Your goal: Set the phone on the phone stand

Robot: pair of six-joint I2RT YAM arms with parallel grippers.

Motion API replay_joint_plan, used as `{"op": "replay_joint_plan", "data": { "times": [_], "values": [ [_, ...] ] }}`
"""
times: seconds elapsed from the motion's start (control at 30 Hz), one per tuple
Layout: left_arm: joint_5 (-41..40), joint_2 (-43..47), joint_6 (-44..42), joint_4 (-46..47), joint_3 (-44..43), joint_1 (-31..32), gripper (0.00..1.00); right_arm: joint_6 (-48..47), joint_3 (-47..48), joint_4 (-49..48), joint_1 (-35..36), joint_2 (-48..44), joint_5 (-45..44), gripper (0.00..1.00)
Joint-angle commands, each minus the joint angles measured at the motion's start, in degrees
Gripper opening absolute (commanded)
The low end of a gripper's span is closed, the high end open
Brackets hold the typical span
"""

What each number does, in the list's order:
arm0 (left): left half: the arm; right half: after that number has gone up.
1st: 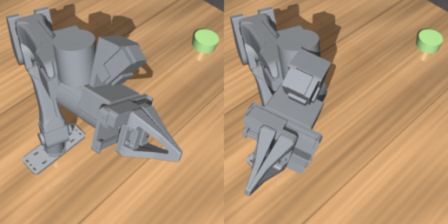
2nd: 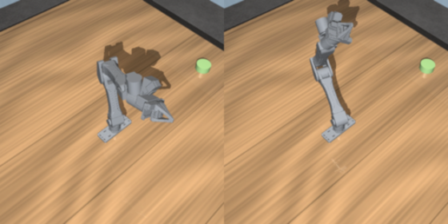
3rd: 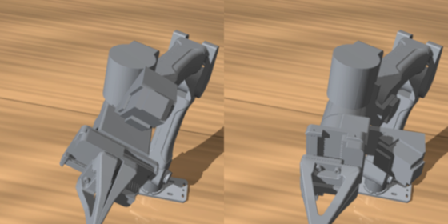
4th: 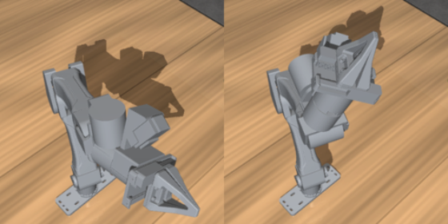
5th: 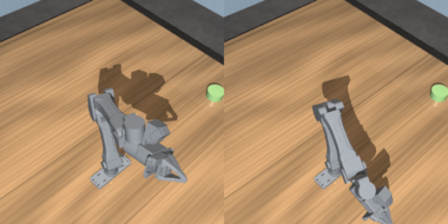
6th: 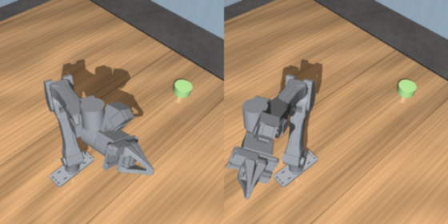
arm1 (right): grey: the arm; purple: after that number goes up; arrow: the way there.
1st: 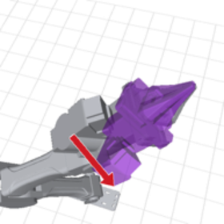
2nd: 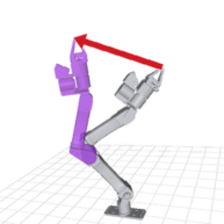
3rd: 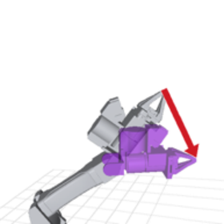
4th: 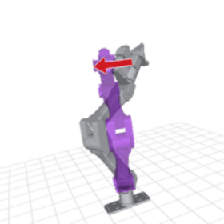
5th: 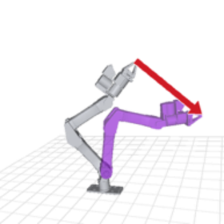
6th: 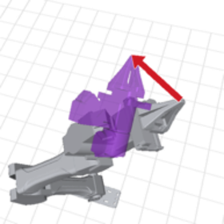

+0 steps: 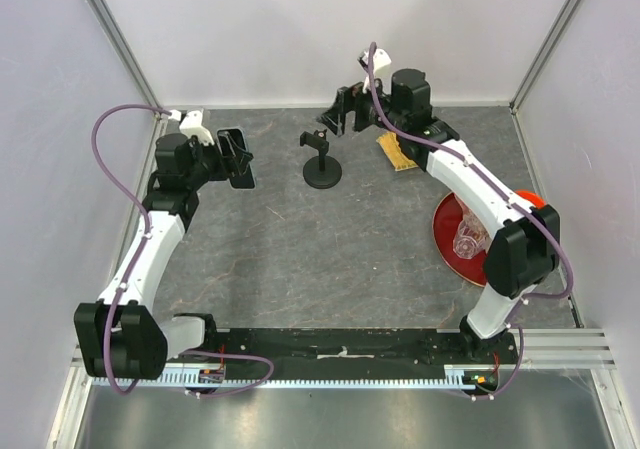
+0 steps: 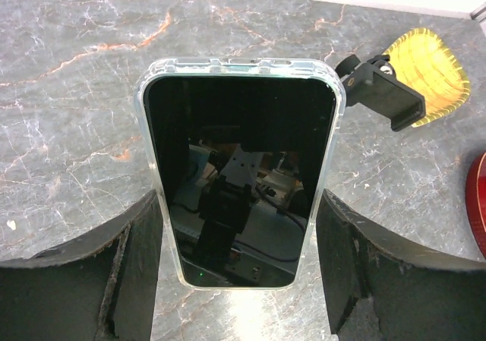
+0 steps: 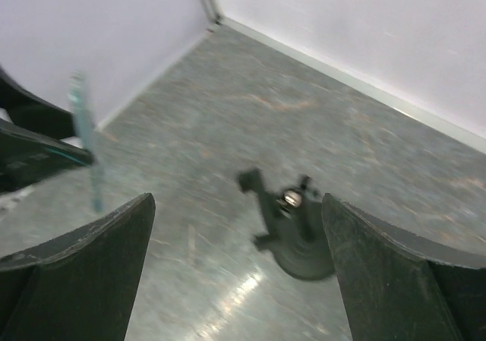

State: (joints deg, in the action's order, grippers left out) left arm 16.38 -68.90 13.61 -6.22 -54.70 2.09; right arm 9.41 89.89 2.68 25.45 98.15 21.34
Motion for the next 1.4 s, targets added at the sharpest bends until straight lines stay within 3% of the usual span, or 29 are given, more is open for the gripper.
{"op": "replay_joint_plan", "data": {
  "times": [0.0, 0.1, 0.23, 0.47, 0.83, 1.13, 1.37],
  "values": [
    [2.2, 4.2, -1.6, 9.3, 0.6, 0.5, 0.02, 8.7, 8.5, -0.4, 4.5, 2.6, 8.3, 0.97],
    [2.4, 4.4, -1.5, 9.2, -0.2, 0.5, 0.02, 9.0, 14.9, 4.0, 8.2, 6.7, 9.2, 0.95],
    [2.8, 5.8, -1.0, 9.7, 0.5, 0.5, 0.02, 9.0, 19.1, 5.5, 12.5, 12.1, 3.3, 0.9],
    [5.5, 4.8, 1.0, 10.6, 0.6, 0.5, 0.02, 12.7, 18.0, -1.9, 17.6, 14.4, -4.4, 0.82],
    [7.2, 3.4, 1.4, 10.9, 0.8, 1.6, 0.02, 16.4, 16.1, -5.6, 18.1, 14.2, -9.1, 0.68],
    [7.8, 2.6, 0.5, 10.5, 0.4, 2.9, 0.02, 17.0, 18.5, -4.4, 18.9, 16.5, -7.1, 0.61],
    [7.2, 3.1, -0.6, 9.9, 0.1, 3.8, 0.02, 18.4, 21.8, -3.7, 20.0, 20.1, -6.1, 0.44]
  ]
}}
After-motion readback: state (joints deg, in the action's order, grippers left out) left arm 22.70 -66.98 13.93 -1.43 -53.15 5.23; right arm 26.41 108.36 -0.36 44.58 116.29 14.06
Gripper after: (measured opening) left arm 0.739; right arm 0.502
